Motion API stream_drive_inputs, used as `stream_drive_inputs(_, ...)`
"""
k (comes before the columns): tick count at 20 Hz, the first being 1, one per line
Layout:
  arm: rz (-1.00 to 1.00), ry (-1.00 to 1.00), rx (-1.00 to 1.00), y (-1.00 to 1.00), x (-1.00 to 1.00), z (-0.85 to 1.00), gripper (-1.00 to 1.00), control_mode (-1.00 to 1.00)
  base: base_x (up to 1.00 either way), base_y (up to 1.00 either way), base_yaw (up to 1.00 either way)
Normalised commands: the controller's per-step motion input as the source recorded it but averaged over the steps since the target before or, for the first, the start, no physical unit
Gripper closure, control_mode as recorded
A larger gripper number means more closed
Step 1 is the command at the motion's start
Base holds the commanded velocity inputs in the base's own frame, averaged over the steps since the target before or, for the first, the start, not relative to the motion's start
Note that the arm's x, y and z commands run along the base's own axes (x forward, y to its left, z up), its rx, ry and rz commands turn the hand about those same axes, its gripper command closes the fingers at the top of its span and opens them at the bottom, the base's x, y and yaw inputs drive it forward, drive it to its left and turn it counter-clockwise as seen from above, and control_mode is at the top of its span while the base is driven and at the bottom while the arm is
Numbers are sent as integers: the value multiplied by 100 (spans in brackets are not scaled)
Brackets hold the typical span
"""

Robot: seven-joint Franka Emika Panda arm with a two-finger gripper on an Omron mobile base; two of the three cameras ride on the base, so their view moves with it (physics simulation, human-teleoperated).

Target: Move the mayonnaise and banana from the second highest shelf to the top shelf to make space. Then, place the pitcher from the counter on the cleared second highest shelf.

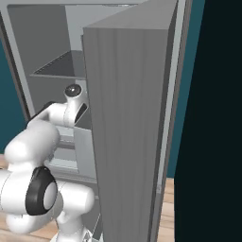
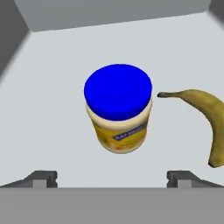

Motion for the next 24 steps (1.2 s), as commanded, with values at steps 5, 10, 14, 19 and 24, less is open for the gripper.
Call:
stream_drive_inputs(5,0,0,2,0,29,-22,-100,-100,0,0,0)
stream_drive_inputs(10,0,-3,0,0,24,-18,-100,-100,0,0,0)
stream_drive_inputs(14,0,-5,0,0,23,-14,-100,-100,0,0,0)
stream_drive_inputs(19,0,-5,0,0,25,-8,-100,-100,0,0,0)
stream_drive_inputs(24,0,-5,0,0,26,-4,-100,-100,0,0,0)
